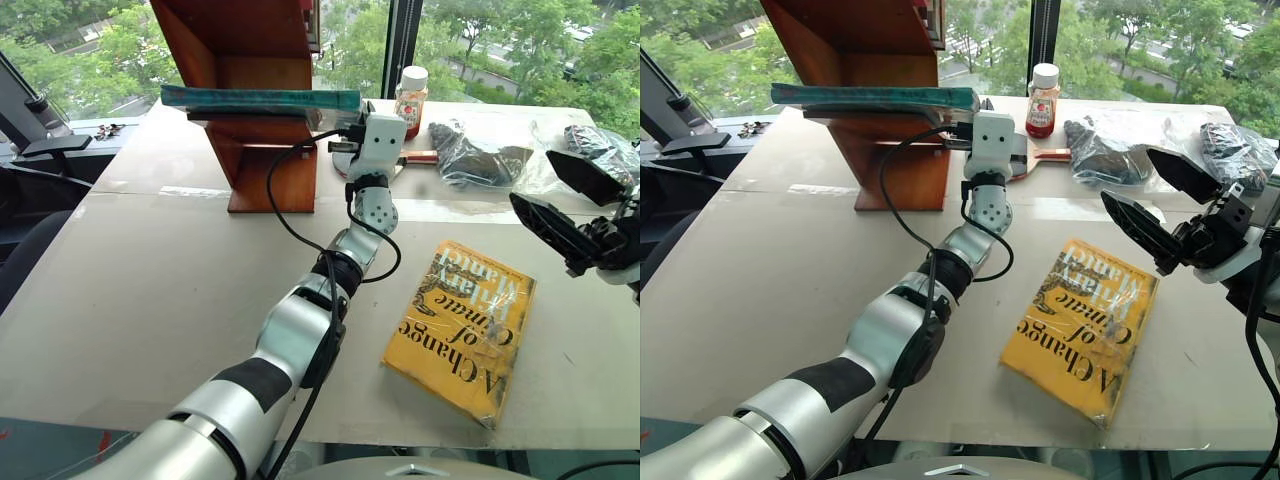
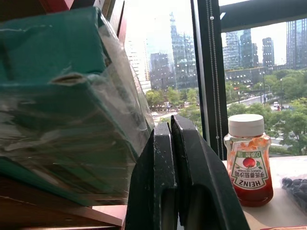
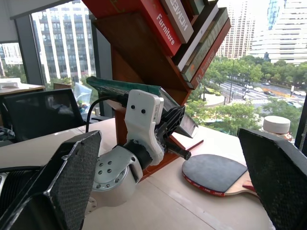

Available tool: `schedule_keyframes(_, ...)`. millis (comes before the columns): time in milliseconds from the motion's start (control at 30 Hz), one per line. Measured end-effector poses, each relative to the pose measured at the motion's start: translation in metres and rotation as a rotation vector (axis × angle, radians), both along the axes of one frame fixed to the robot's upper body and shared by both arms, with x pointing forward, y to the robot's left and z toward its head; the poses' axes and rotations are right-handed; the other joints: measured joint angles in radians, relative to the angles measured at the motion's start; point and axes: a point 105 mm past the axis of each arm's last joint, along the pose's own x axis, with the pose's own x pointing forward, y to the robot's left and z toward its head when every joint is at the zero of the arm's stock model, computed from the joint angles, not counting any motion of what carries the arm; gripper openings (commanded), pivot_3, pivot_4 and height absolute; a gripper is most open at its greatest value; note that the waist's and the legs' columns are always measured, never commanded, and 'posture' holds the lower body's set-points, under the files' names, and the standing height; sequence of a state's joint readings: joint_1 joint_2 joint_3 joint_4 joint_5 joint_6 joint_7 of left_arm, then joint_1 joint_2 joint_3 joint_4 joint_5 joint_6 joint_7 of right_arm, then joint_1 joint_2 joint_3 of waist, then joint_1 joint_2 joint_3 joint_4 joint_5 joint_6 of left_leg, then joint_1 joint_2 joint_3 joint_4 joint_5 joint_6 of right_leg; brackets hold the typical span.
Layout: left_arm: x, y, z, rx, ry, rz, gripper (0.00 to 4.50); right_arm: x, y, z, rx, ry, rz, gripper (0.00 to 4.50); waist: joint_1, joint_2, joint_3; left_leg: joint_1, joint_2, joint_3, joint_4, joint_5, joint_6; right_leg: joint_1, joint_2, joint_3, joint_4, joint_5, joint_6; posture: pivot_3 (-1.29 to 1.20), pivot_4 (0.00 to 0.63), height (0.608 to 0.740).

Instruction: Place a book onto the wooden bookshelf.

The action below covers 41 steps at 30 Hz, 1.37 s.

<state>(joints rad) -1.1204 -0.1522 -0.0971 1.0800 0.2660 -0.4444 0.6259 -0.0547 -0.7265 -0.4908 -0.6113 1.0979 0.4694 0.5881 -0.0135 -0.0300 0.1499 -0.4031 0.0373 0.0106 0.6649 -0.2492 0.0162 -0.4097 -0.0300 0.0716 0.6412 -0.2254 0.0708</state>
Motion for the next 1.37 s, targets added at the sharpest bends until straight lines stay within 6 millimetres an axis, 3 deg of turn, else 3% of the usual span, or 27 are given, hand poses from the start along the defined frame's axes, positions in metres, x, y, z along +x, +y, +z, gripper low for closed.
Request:
schedule_keyframes(100, 0.005, -0.011, -0.008, 0.037, 0.074, -0.113, 0.05, 0.000, 0.000, 0.000, -0.001, 0.000, 0.000, 4.50, 0.004, 0.000, 0.000, 0.000, 0.000, 0.000, 0.000, 0.000, 0.000, 0.000, 0.000, 0.000, 0.000, 0.000, 0.000, 0.00, 0.150, 0.740)
schedule_keyframes(233, 0.005, -0.035, -0.036, 0.145, 0.234, -0.341, 0.05, 0.000, 0.000, -0.002, -0.008, 0.006, -0.002, 4.50, 0.006, 0.000, 0.000, -0.001, 0.000, 0.000, 0.000, 0.000, 0.000, 0.000, 0.000, 0.000, -0.001, 0.000, 0.000, 0.00, 0.150, 0.740)
schedule_keyframes(300, -0.009, -0.040, -0.052, 0.172, 0.259, -0.450, 0.05, -0.001, -0.002, -0.006, -0.014, 0.019, -0.011, 4.50, 0.003, 0.001, -0.001, 0.000, 0.000, 0.001, -0.002, 0.000, 0.000, 0.000, -0.001, 0.000, -0.001, 0.000, 0.000, 0.00, 0.150, 0.740)
schedule_keyframes(367, -0.034, -0.034, -0.085, 0.209, 0.329, -0.565, 0.05, -0.002, -0.003, -0.010, -0.017, 0.033, -0.017, 4.50, -0.005, 0.002, -0.001, 0.002, 0.000, 0.003, -0.006, 0.000, 0.000, -0.001, -0.001, 0.003, 0.000, 0.000, 0.000, 0.00, 0.150, 0.740)
schedule_keyframes(400, -0.058, -0.024, -0.112, 0.235, 0.403, -0.639, 0.56, -0.003, -0.004, -0.012, -0.018, 0.038, -0.021, 4.50, -0.013, 0.003, -0.001, 0.005, 0.001, 0.004, -0.010, 0.000, 0.000, -0.002, -0.001, 0.004, 0.000, 0.000, -0.001, 0.00, 0.150, 0.740)
schedule_keyframes(500, -0.090, 0.021, -0.147, 0.297, 0.584, -0.676, 1.74, -0.004, -0.007, -0.014, -0.018, 0.044, -0.038, 4.50, -0.026, 0.004, 0.001, 0.005, 0.003, 0.002, -0.012, 0.000, 0.000, -0.004, 0.002, 0.003, 0.004, -0.002, -0.003, 0.00, 0.150, 0.740)
schedule_keyframes(567, -0.106, 0.052, -0.137, 0.298, 0.621, -0.683, 2.63, -0.006, -0.009, -0.018, -0.019, 0.055, -0.046, 4.50, -0.022, 0.006, 0.001, 0.006, 0.004, 0.001, -0.011, 0.000, 0.000, -0.003, 0.002, 0.002, 0.005, -0.002, -0.004, 0.00, 0.150, 0.740)
schedule_keyframes(700, -0.137, 0.092, -0.104, 0.273, 0.586, -0.722, 4.31, -0.014, -0.015, -0.038, -0.032, 0.132, -0.049, 4.50, -0.006, 0.007, 0.000, 0.008, 0.003, 0.002, -0.007, 0.001, 0.000, 0.001, 0.000, 0.001, 0.004, -0.005, -0.008, 0.00, 0.150, 0.740)
schedule_keyframes(733, -0.145, 0.105, -0.105, 0.255, 0.601, -0.725, 4.45, -0.018, -0.019, -0.050, -0.038, 0.178, -0.058, 4.50, -0.003, 0.007, 0.000, 0.008, 0.003, 0.003, -0.007, 0.001, 0.000, 0.000, 0.000, 0.002, 0.003, -0.005, -0.008, 0.00, 0.150, 0.740)
schedule_keyframes(800, -0.155, 0.130, -0.108, 0.214, 0.641, -0.697, 4.45, -0.030, -0.026, -0.073, -0.067, 0.262, -0.070, 4.50, 0.002, 0.007, 0.000, 0.006, 0.002, 0.003, -0.006, 0.001, 0.000, 0.000, -0.001, 0.001, 0.002, -0.005, -0.008, 0.00, 0.150, 0.740)
schedule_keyframes(933, -0.172, 0.154, -0.114, 0.189, 0.691, -0.665, 4.45, -0.049, -0.039, -0.110, -0.177, 0.361, -0.087, 4.50, 0.002, 0.006, 0.000, 0.006, 0.002, 0.004, -0.006, 0.000, 0.000, 0.000, -0.001, 0.002, 0.001, -0.005, -0.007, 0.00, 0.150, 0.740)
schedule_keyframes(1033, -0.198, 0.172, -0.131, 0.181, 0.766, -0.648, 4.45, -0.061, -0.067, -0.157, -0.198, 0.455, -0.172, 4.50, -0.003, 0.004, 0.000, 0.007, 0.003, 0.007, -0.007, 0.000, -0.001, -0.001, -0.003, 0.002, 0.000, -0.008, -0.004, 0.00, 0.150, 0.740)
schedule_keyframes(1200, -0.217, 0.182, -0.139, 0.196, 0.796, -0.640, 4.45, -0.063, -0.092, -0.191, -0.240, 0.497, -0.210, 4.50, -0.003, 0.005, 0.000, 0.009, 0.003, 0.009, -0.006, 0.000, -0.001, -0.001, -0.004, 0.004, 0.000, -0.008, -0.004, 0.00, 0.150, 0.740)
schedule_keyframes(1367, -0.215, 0.184, -0.136, 0.255, 0.768, -0.607, 4.45, -0.067, -0.105, -0.210, -0.277, 0.539, -0.187, 4.50, 0.002, 0.007, 0.000, 0.008, 0.003, 0.009, -0.006, 0.000, -0.001, -0.001, -0.004, 0.003, 0.000, -0.008, -0.004, 0.00, 0.150, 0.740)
